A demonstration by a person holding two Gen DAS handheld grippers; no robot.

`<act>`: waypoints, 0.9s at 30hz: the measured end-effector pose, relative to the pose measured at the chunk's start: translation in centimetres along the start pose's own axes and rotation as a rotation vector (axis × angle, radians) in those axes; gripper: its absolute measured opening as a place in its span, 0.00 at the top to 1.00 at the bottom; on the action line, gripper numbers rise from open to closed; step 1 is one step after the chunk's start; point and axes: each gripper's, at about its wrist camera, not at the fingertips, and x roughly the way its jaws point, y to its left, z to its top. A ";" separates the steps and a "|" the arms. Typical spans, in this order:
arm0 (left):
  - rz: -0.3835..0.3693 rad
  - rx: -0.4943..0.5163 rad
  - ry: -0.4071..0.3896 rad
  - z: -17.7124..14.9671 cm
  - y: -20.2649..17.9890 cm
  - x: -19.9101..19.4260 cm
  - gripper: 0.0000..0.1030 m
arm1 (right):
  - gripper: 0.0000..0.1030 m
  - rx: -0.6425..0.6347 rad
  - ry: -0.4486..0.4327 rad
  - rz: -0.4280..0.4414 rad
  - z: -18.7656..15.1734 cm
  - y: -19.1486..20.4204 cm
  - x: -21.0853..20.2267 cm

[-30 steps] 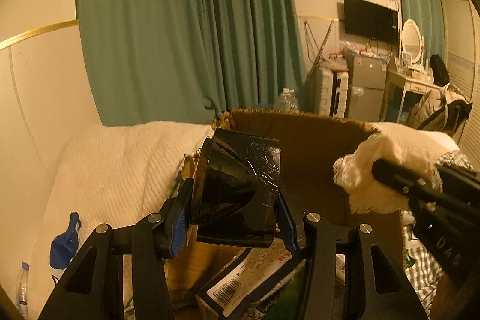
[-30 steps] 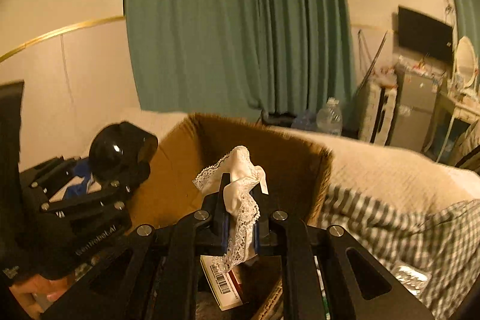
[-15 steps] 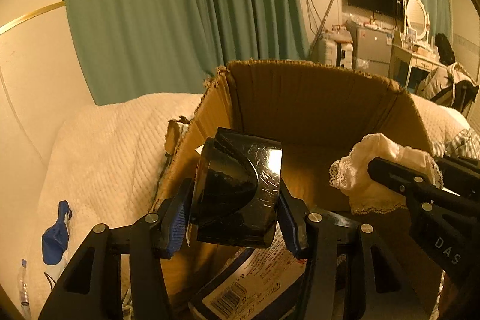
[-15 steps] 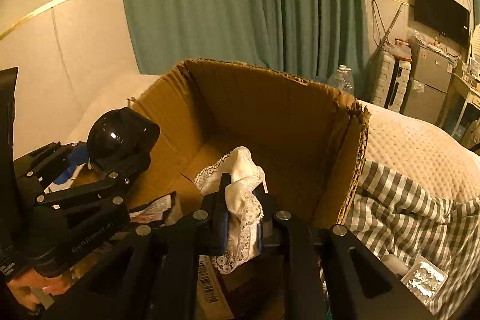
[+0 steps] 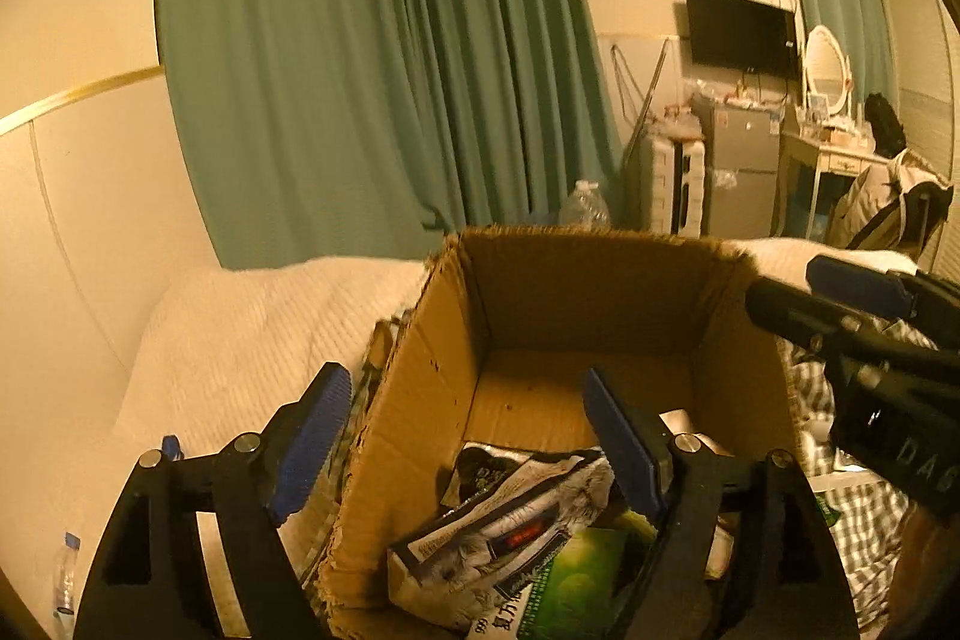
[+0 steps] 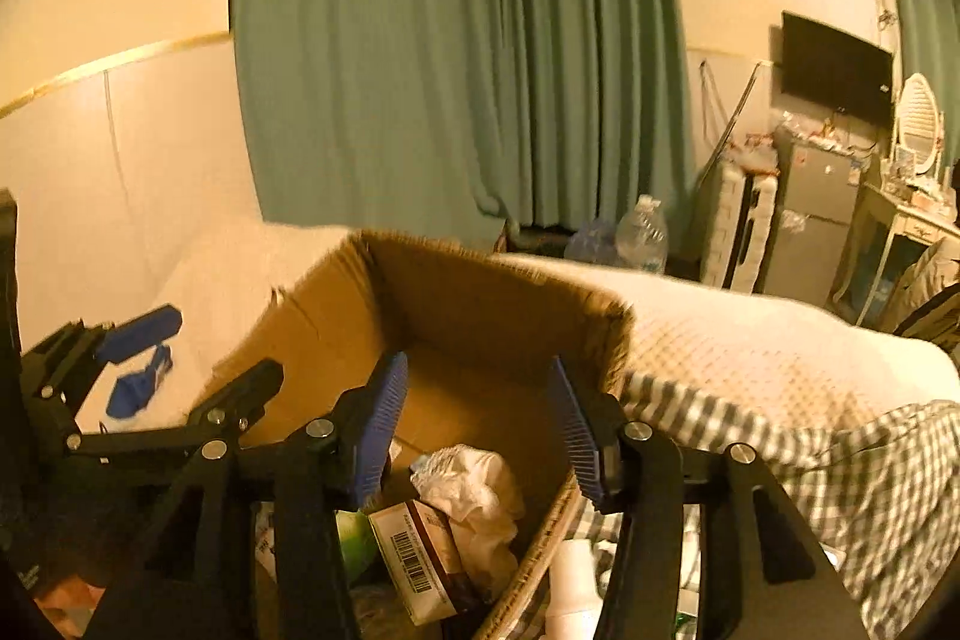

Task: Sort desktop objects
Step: 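Release the black cup with the left gripper while the right releases the lace cloth into the box, then move both grippers back toward the remaining items on the bedspread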

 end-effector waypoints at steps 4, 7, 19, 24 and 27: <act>-0.005 -0.007 -0.041 0.7 0.1 -1.6 0.15 | 0.47 0.017 -0.064 -0.011 0.9 -0.3 -2.7; -0.008 -0.012 -0.069 1.2 0.1 -2.7 0.10 | 0.41 0.028 -0.106 -0.011 1.4 -0.6 -4.7; 0.004 -0.047 -0.149 2.4 -0.1 -7.3 0.00 | 0.00 0.055 -0.272 -0.027 2.3 -1.5 -12.7; 0.008 -0.068 -0.152 2.8 -0.8 -9.2 0.00 | 0.00 0.067 -0.307 -0.062 2.6 -2.3 -15.8; 0.007 -0.080 -0.157 3.1 -1.4 -10.2 0.00 | 0.00 0.082 -0.320 -0.079 2.7 -3.3 -17.8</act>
